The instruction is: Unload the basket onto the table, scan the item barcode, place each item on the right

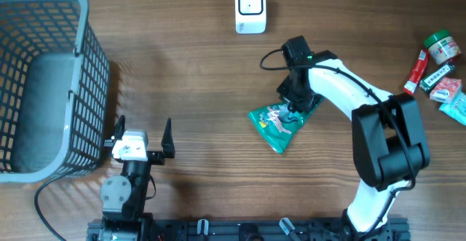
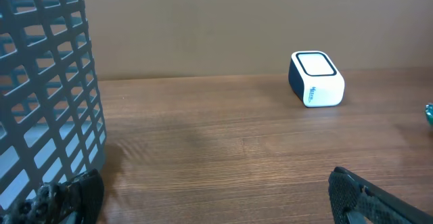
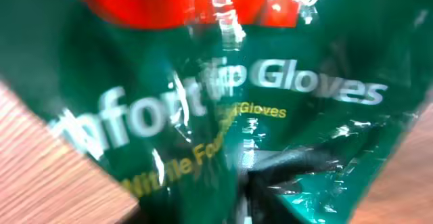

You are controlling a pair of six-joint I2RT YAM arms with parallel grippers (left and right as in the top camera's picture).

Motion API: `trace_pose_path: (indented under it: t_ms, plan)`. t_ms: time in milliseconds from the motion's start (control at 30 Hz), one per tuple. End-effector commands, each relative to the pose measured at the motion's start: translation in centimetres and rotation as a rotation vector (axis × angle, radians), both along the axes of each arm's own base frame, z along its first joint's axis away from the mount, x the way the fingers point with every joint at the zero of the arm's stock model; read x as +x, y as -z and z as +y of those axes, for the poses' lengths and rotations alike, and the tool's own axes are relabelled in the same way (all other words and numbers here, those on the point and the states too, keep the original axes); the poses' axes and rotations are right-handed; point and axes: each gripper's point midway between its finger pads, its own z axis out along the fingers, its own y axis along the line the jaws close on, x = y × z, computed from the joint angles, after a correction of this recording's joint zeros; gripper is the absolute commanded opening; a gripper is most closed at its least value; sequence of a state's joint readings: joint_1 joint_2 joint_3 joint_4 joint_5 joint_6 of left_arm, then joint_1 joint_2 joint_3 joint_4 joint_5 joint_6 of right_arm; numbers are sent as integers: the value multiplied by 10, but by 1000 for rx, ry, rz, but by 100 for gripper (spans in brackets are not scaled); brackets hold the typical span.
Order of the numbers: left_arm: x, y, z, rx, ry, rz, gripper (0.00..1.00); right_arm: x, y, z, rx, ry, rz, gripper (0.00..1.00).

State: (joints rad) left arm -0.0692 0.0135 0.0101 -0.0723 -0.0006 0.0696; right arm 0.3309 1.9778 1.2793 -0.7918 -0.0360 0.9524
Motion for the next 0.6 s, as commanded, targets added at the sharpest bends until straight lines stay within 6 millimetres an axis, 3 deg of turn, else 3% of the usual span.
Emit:
trace_pose_path:
  t_ms: [0, 67, 200, 300, 433, 567]
  plan:
    - [0, 1, -2, -7, 11, 1, 100, -12, 20, 10, 42, -127, 85, 89]
    - [0, 1, -2, -7, 11, 1, 100, -15, 17, 9, 38, -116, 101, 89]
    - [0, 1, -2, -7, 11, 1, 100, -1, -2, 13, 44, -117, 66, 90]
    - [0, 1, -2, -7, 11, 1, 100, 10, -9, 17, 54, -111, 32, 100]
    - [0, 1, -2, -7, 11, 1, 100, 7, 1, 15, 35, -87, 57, 100]
    - [0, 1, -2, -7, 11, 1, 100, -3, 24, 11, -8, -88, 124, 99]
